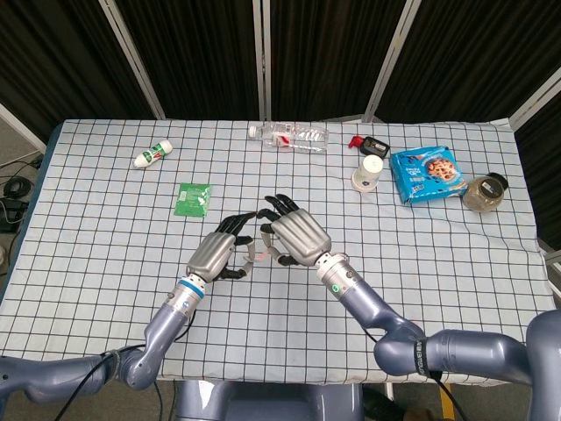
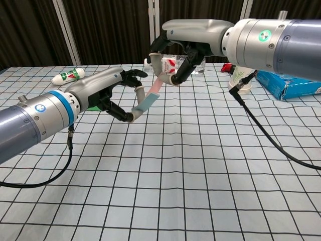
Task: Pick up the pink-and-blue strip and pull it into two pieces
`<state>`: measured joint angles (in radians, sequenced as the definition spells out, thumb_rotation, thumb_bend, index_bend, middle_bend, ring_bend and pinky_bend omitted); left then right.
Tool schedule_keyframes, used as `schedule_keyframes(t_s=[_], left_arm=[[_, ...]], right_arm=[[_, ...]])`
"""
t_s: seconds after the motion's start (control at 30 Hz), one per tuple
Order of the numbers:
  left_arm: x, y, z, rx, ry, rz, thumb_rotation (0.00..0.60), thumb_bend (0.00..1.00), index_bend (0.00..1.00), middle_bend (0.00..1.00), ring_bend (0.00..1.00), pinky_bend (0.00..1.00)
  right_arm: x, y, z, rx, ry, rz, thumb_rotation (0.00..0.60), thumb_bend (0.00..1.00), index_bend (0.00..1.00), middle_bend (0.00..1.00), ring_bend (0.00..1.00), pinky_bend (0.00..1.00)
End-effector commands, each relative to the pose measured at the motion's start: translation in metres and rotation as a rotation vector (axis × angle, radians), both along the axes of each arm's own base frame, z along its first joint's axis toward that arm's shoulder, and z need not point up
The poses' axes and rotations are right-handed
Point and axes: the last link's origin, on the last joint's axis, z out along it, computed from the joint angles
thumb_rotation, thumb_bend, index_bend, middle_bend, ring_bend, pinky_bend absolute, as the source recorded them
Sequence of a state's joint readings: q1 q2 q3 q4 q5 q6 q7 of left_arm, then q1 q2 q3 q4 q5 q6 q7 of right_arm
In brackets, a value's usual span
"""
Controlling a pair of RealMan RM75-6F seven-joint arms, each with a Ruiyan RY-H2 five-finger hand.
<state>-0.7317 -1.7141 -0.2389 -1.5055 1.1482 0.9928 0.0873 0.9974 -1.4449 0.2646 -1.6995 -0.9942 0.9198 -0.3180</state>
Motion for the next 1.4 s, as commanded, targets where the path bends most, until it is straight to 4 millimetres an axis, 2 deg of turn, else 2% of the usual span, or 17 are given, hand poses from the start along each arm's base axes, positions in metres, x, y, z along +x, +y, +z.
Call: schedule_keyframes(t_s=[0.03, 0.23, 0.27, 0.37, 0.53, 0.7, 0.77, 0.8, 0.83, 0.87, 0.9, 0.93, 0.97, 1.0, 1.03, 1.27, 1.4], left_arm=[[-0.004, 0.001, 0.0, -0.003, -0.001, 0.014, 0.6, 0.48, 0.73, 0.0, 0.0, 0.0], [-0.021, 0.007, 0.003, 0.014, 0.031, 0.045, 0.6, 0.48, 0.81, 0.0, 0.0, 0.0], [-0.032, 0.011, 0.005, 0.027, 0.052, 0.066, 0.6, 0.48, 0.81, 0.0, 0.0, 0.0], [-0.05, 0.018, 0.011, 0.041, 0.072, 0.097, 0.6, 0.48, 0.81, 0.0, 0.0, 0.0], [-0.064, 0.023, 0.018, 0.056, 0.088, 0.113, 0.6, 0.48, 0.82, 0.0, 0.0, 0.0], [-0.064, 0.024, 0.021, 0.064, 0.091, 0.102, 0.6, 0.47, 0.81, 0.0, 0.0, 0.0], [-0.063, 0.024, 0.021, 0.065, 0.089, 0.098, 0.6, 0.46, 0.75, 0.0, 0.0, 0.0], [-0.062, 0.024, 0.021, 0.065, 0.085, 0.096, 0.6, 0.42, 0.7, 0.0, 0.0, 0.0], [-0.063, 0.024, 0.021, 0.063, 0.083, 0.096, 0.6, 0.3, 0.57, 0.0, 0.0, 0.0], [-0.063, 0.023, 0.021, 0.06, 0.083, 0.097, 0.6, 0.16, 0.39, 0.0, 0.0, 0.0], [-0.064, 0.023, 0.022, 0.057, 0.082, 0.097, 0.6, 0.08, 0.26, 0.0, 0.0, 0.0], [-0.064, 0.023, 0.022, 0.055, 0.082, 0.097, 0.6, 0.01, 0.1, 0.0, 0.0, 0.0], [-0.065, 0.023, 0.025, 0.058, 0.083, 0.099, 0.6, 0.0, 0.02, 0.0, 0.0, 0.0], [-0.066, 0.024, 0.027, 0.064, 0.085, 0.099, 0.6, 0.0, 0.0, 0.0, 0.0, 0.0], [-0.067, 0.024, 0.03, 0.071, 0.086, 0.1, 0.6, 0.0, 0.0, 0.0, 0.0, 0.0], [-0.075, 0.022, 0.053, 0.133, 0.095, 0.099, 0.6, 0.0, 0.0, 0.0, 0.0, 0.0], [-0.088, 0.017, 0.081, 0.24, 0.164, 0.069, 0.6, 0.0, 0.0, 0.0, 0.0, 0.0]], right_arm=[[-0.002, -0.001, 0.002, -0.008, -0.002, 0.004, 0.6, 0.46, 0.72, 0.23, 0.0, 0.0], [-0.008, -0.004, 0.014, -0.04, -0.025, 0.006, 0.6, 0.46, 0.73, 0.24, 0.0, 0.0], [-0.013, -0.008, 0.022, -0.068, -0.023, 0.007, 0.6, 0.46, 0.73, 0.24, 0.0, 0.0], [-0.023, -0.013, 0.037, -0.101, -0.019, 0.006, 0.6, 0.46, 0.73, 0.24, 0.0, 0.0], [-0.039, -0.018, 0.048, -0.121, 0.001, -0.007, 0.6, 0.47, 0.73, 0.24, 0.0, 0.0], [-0.058, -0.021, 0.05, -0.132, 0.037, -0.019, 0.6, 0.47, 0.73, 0.24, 0.0, 0.0], [-0.064, -0.021, 0.05, -0.136, 0.049, -0.025, 0.6, 0.47, 0.72, 0.24, 0.0, 0.0], [-0.067, -0.022, 0.05, -0.144, 0.058, -0.023, 0.6, 0.47, 0.71, 0.24, 0.0, 0.0], [-0.07, -0.022, 0.049, -0.151, 0.072, -0.017, 0.6, 0.45, 0.64, 0.22, 0.0, 0.0], [-0.076, -0.021, 0.049, -0.153, 0.097, -0.014, 0.6, 0.41, 0.56, 0.2, 0.0, 0.0], [-0.079, -0.021, 0.05, -0.151, 0.115, -0.017, 0.6, 0.31, 0.38, 0.13, 0.0, 0.0], [-0.082, -0.021, 0.05, -0.151, 0.126, -0.02, 0.6, 0.17, 0.19, 0.06, 0.0, 0.0], [-0.087, -0.021, 0.053, -0.155, 0.148, -0.028, 0.6, 0.09, 0.1, 0.03, 0.0, 0.0], [-0.089, -0.02, 0.056, -0.162, 0.155, -0.028, 0.6, 0.02, 0.02, 0.0, 0.0, 0.0], [-0.092, -0.018, 0.06, -0.175, 0.16, -0.026, 0.6, 0.0, 0.0, 0.0, 0.0, 0.0], [-0.106, -0.01, 0.078, -0.219, 0.174, -0.009, 0.6, 0.0, 0.0, 0.0, 0.0, 0.0], [-0.119, 0.0, 0.096, -0.276, 0.183, 0.021, 0.6, 0.0, 0.0, 0.0, 0.0, 0.0]])
